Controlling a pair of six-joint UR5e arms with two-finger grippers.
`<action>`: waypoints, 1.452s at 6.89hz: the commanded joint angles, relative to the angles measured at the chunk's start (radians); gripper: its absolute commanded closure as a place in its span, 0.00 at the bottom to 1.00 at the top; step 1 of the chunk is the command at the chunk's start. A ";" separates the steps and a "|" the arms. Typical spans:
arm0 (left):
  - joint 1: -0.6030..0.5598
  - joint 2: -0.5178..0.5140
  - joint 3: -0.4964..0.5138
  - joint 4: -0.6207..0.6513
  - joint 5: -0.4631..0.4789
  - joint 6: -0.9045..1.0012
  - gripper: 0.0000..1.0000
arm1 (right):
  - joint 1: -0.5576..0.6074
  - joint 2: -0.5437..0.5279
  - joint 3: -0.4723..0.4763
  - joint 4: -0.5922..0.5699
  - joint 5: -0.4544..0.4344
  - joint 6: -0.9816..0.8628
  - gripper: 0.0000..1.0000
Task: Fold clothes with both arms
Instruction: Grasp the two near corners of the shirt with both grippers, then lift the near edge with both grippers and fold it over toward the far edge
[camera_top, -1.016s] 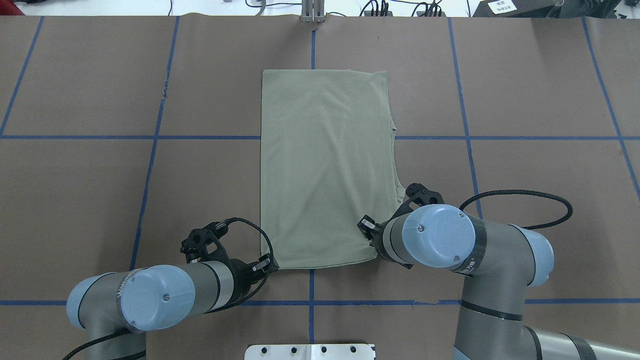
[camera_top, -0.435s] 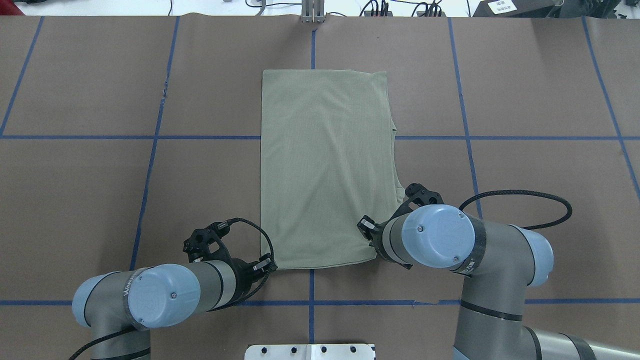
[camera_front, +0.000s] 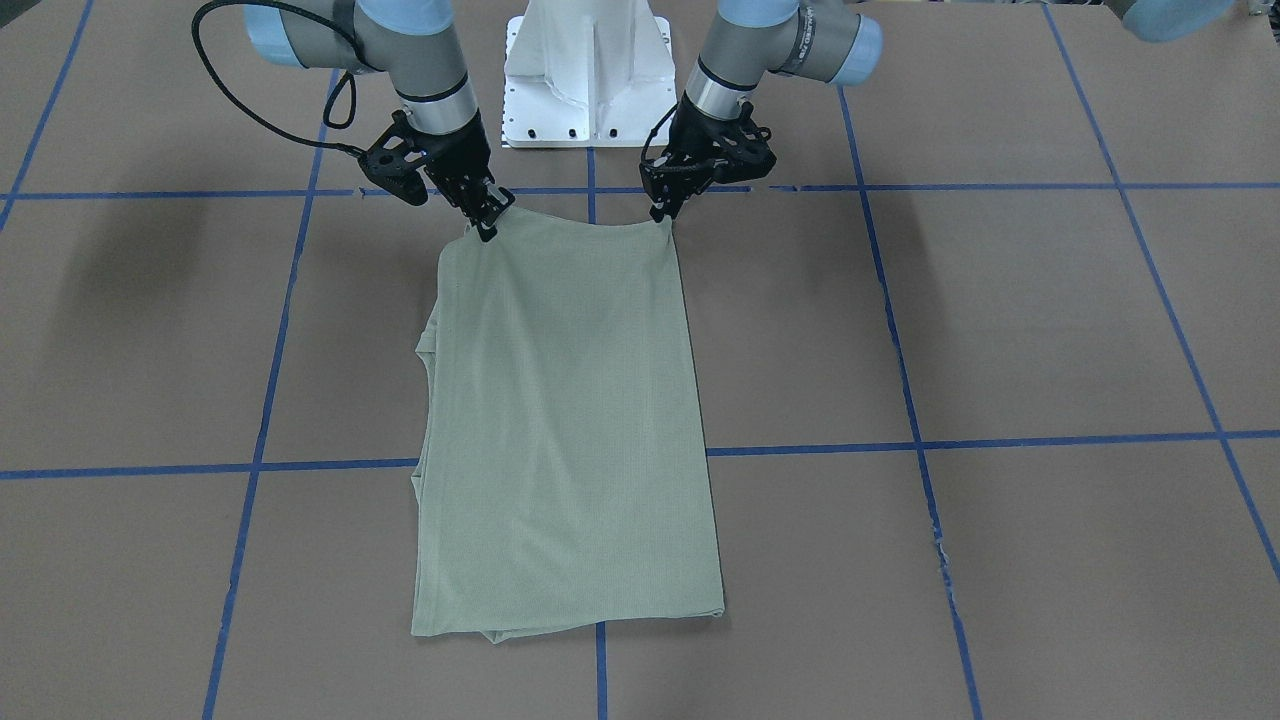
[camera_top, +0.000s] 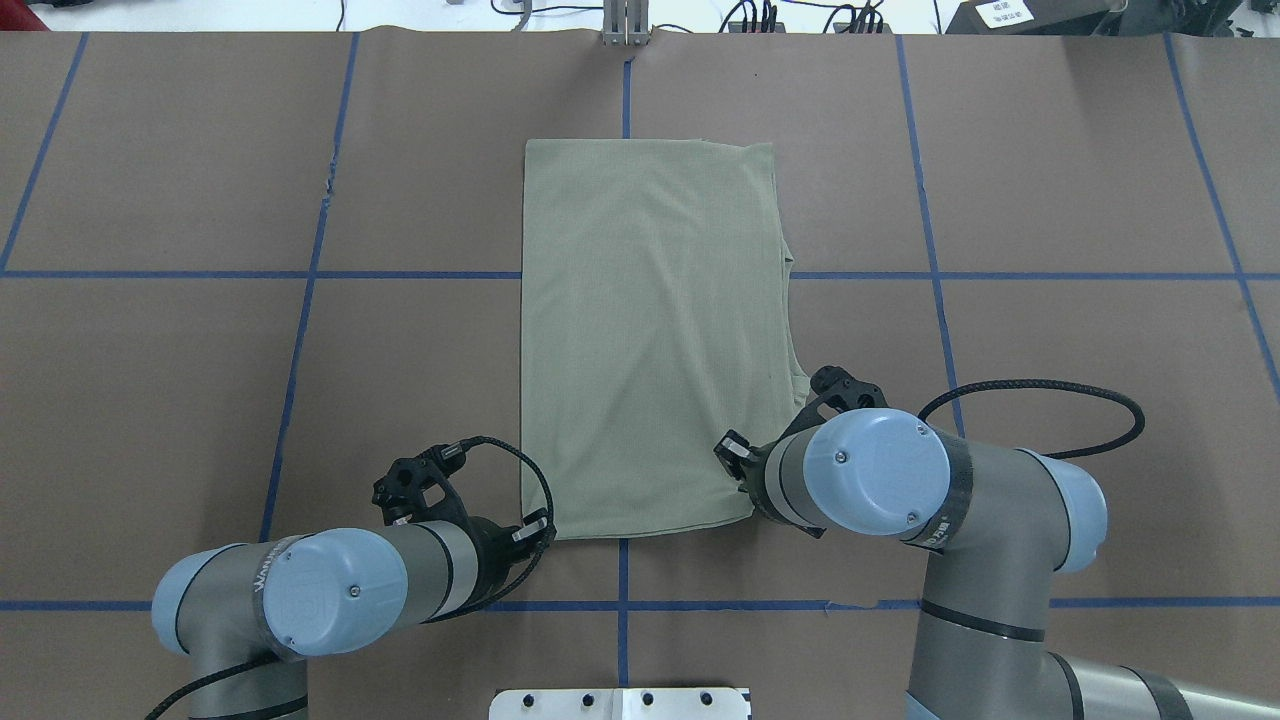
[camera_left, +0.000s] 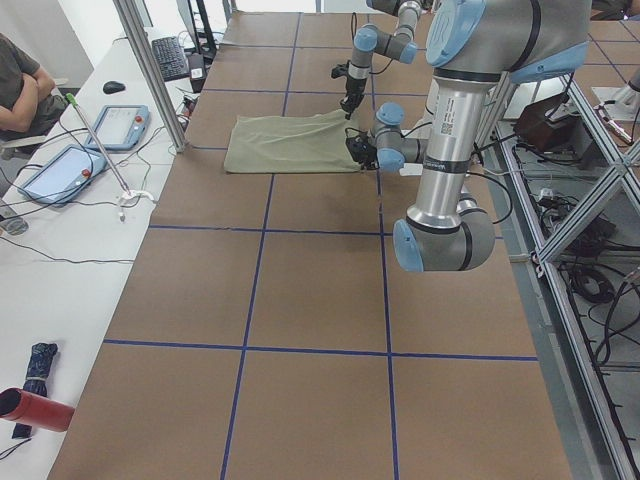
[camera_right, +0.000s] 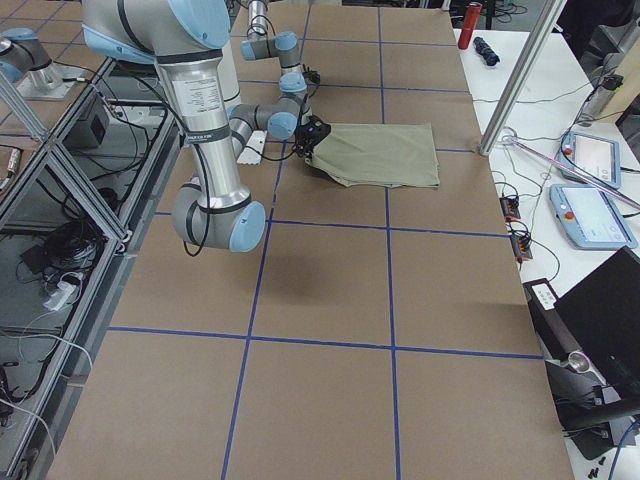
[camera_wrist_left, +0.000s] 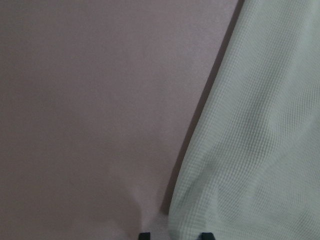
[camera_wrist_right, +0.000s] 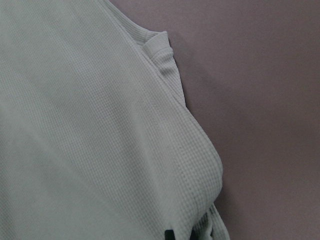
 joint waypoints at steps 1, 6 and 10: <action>-0.008 -0.004 0.002 0.000 0.003 0.000 1.00 | 0.000 -0.001 0.000 0.000 0.000 0.000 1.00; 0.032 0.033 -0.215 0.135 0.012 -0.093 1.00 | -0.065 -0.084 0.159 0.000 0.005 0.090 1.00; 0.057 -0.030 -0.443 0.360 0.024 -0.135 1.00 | 0.004 -0.166 0.413 -0.006 0.078 0.199 1.00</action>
